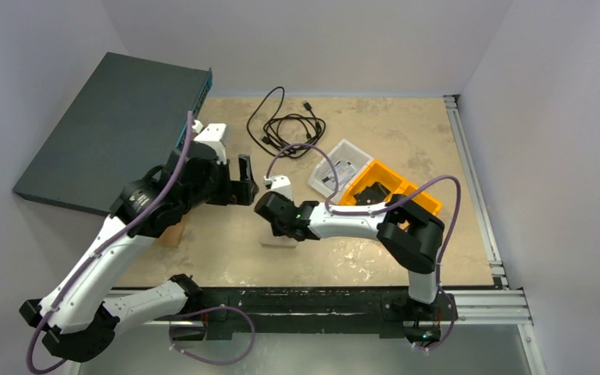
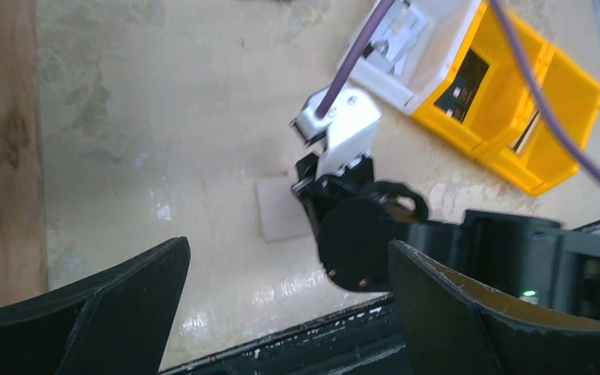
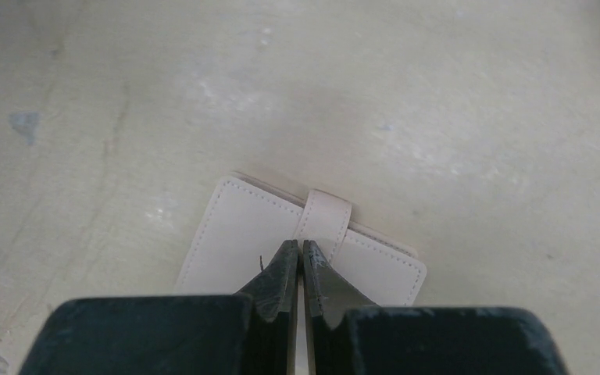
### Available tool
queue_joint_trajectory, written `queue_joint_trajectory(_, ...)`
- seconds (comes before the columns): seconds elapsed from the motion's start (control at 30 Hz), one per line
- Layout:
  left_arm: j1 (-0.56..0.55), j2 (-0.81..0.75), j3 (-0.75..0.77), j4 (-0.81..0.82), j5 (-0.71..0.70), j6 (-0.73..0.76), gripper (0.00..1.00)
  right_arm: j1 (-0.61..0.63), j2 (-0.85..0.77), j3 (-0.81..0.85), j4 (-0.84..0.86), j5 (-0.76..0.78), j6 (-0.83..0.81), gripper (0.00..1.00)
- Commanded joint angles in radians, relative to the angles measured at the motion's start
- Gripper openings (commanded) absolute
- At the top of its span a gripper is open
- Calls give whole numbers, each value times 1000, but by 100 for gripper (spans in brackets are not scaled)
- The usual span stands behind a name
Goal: Take the credit cards out of the card holder
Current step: Open the credit card at the corner of the board.
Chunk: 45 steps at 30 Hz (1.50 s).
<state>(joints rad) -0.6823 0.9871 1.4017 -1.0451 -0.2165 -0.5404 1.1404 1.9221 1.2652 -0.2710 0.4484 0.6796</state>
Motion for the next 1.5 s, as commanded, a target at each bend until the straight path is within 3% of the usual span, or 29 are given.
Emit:
queue_joint_trajectory(0.0, -9, 10, -100, 70, 87, -65, 98, -38, -97, -106, -41, -68, 111, 0)
queue_joint_trajectory(0.27, -23, 16, -325, 201, 169, -148, 89, -116, -214, -250, 13, -158, 208, 0)
queue_joint_trajectory(0.4, -24, 35, -410, 274, 207, -180, 78, -160, -254, -314, 74, -265, 259, 0)
queue_joint_trajectory(0.53, -25, 66, -473, 348, 245, -200, 59, -193, -315, -377, 141, -364, 321, 0)
queue_joint_trajectory(0.67, -26, 99, -516, 391, 262, -211, 46, -206, -390, -415, 156, -391, 372, 0)
queue_joint_trajectory(0.77, -25, 111, -547, 414, 262, -211, 41, -209, -457, -426, 147, -378, 390, 0)
queue_joint_trajectory(1.17, -21, 145, -543, 384, 188, -133, 38, -148, -618, -404, 45, -291, 408, 0)
queue_joint_trajectory(1.47, -18, 147, -546, 379, 179, -118, 37, -92, -597, -306, -35, -204, 388, 0)
